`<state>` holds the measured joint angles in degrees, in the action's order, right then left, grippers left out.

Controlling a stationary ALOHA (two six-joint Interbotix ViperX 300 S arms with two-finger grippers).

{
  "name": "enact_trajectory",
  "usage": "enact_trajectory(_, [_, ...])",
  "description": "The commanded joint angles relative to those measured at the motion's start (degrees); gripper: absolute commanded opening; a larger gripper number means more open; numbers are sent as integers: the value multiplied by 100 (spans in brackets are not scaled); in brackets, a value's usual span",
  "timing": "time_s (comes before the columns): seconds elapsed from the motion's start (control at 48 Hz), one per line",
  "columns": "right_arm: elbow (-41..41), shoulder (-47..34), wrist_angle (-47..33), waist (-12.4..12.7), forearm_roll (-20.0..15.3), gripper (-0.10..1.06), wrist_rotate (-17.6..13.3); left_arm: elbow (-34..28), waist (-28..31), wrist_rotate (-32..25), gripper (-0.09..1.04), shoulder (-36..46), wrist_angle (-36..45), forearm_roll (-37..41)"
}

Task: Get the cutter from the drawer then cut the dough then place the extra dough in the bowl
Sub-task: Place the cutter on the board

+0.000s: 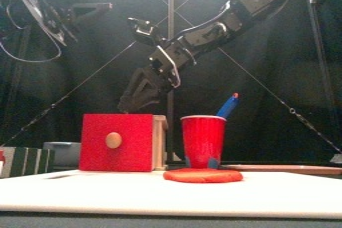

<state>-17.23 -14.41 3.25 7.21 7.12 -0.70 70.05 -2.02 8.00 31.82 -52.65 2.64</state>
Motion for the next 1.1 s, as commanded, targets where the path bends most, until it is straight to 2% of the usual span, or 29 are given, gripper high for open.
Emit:
enact_trajectory(0.021, [62, 53, 0, 26, -9, 80, 9, -9, 18, 9, 71, 105, -62, -26])
enact_trajectory(0.521, [70, -185, 105, 44, 44, 77, 9, 53, -18, 26, 71, 149, -62, -26])
enact_trajectory(0.896, [88, -185, 167, 44, 53, 51, 53, 70, -26, 26, 71, 149, -62, -220])
enact_trajectory(1.104, [211, 62, 176, -44, 185, 49, 70, 79, -26, 18, 71, 149, -62, -220])
